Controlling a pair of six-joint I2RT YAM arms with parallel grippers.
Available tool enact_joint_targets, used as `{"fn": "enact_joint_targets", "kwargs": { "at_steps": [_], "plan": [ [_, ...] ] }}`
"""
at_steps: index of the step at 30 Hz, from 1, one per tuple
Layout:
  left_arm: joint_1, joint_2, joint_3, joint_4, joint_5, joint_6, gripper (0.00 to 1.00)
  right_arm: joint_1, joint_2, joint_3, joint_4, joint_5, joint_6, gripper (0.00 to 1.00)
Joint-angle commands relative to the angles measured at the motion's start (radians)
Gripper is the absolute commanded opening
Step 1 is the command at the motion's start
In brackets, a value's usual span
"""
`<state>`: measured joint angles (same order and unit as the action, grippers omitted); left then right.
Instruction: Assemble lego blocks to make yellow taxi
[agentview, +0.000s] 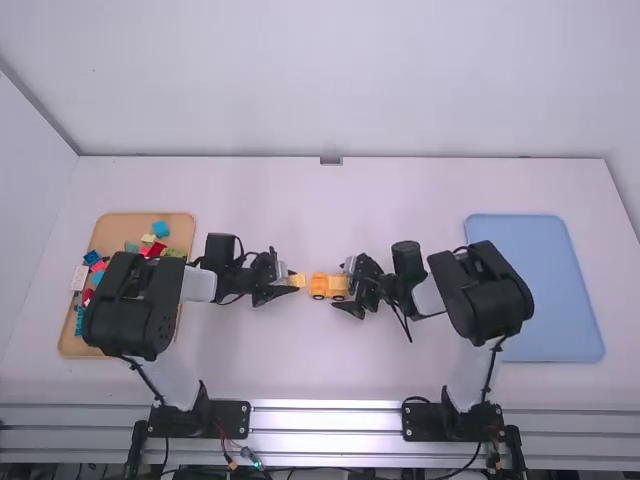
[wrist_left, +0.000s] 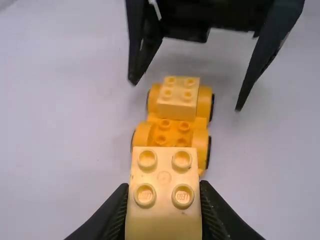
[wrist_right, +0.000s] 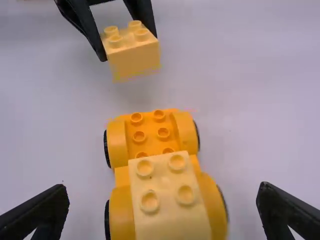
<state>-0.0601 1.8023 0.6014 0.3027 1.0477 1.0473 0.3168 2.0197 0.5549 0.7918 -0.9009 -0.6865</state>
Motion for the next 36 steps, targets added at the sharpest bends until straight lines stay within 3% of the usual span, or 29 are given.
{"fn": "enact_joint_targets", "kwargs": {
  "at_steps": [1,11,15,23,30,36],
  "plan": [
    [-0.022,-0.011,0.041,-0.032,0.036,0.047,0.25,0.013,0.037,0.036,0.016,-0.015,-0.003,0.99],
    [-0.086,0.027,0.101,-0.086,-0.002,0.042,0.23,0.018,0.121,0.106,0.012,-0.019,-0.003,1.0],
    [-0.105,0.053,0.123,-0.086,-0.001,0.042,0.22,0.019,0.122,0.105,0.01,-0.02,-0.008,0.96],
    [-0.111,0.063,0.129,-0.094,-0.02,0.042,0.21,0.018,0.122,0.106,-0.061,-0.108,-0.193,0.82],
    [-0.123,0.083,0.129,-0.078,-0.021,0.043,0.2,0.018,0.122,0.107,-0.066,-0.102,-0.201,0.79],
    [-0.134,0.117,0.152,-0.074,-0.023,0.042,0.17,0.018,0.122,0.107,-0.066,-0.098,-0.201,0.59]
  ]
}}
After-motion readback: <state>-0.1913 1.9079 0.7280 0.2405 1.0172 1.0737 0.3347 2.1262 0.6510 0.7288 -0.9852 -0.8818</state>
